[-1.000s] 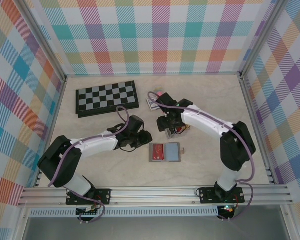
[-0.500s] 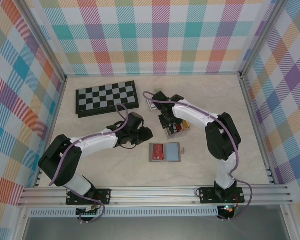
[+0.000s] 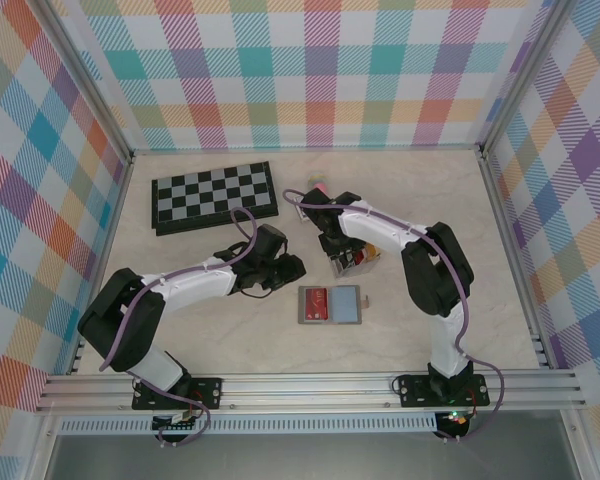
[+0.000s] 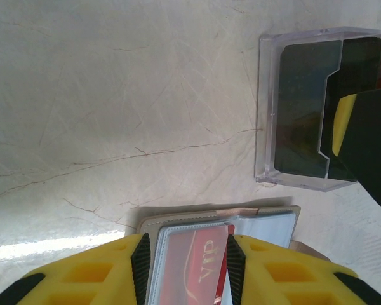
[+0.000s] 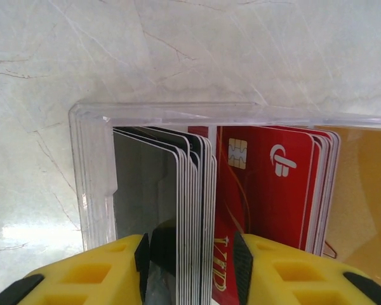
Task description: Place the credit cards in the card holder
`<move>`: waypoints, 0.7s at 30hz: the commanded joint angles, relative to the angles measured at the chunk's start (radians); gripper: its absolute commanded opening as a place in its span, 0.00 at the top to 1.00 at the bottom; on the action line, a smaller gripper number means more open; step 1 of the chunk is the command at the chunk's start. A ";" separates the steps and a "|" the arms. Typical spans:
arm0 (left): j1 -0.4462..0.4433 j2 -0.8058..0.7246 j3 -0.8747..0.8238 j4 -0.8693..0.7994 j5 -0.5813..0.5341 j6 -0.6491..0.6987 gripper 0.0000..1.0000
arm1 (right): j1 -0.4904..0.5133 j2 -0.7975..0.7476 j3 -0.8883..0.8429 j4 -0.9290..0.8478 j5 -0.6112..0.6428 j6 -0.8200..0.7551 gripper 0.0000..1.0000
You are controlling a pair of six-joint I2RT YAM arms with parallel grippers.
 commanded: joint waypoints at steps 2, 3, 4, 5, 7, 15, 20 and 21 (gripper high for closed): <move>0.012 0.011 0.007 0.007 0.007 -0.001 0.61 | -0.003 -0.021 0.030 -0.033 0.067 -0.008 0.63; 0.012 0.012 0.009 0.007 0.008 -0.001 0.61 | -0.003 -0.026 0.031 -0.033 0.068 -0.010 0.64; 0.012 0.013 0.009 0.007 0.011 0.000 0.61 | -0.003 -0.031 0.031 -0.033 0.067 -0.013 0.66; 0.012 0.013 0.012 0.009 0.013 0.000 0.61 | -0.003 -0.034 0.031 -0.033 0.066 -0.014 0.68; 0.012 0.013 0.015 0.013 0.020 0.003 0.61 | -0.003 -0.039 0.031 -0.034 0.065 -0.015 0.71; 0.012 0.011 0.021 0.010 0.024 0.006 0.61 | -0.003 -0.062 0.017 -0.036 0.069 -0.014 0.75; 0.012 0.010 0.021 0.011 0.025 0.005 0.61 | -0.003 -0.066 0.015 -0.035 0.073 -0.019 0.77; 0.013 0.010 0.020 0.011 0.026 0.004 0.60 | -0.003 -0.065 0.015 -0.033 0.073 -0.018 0.78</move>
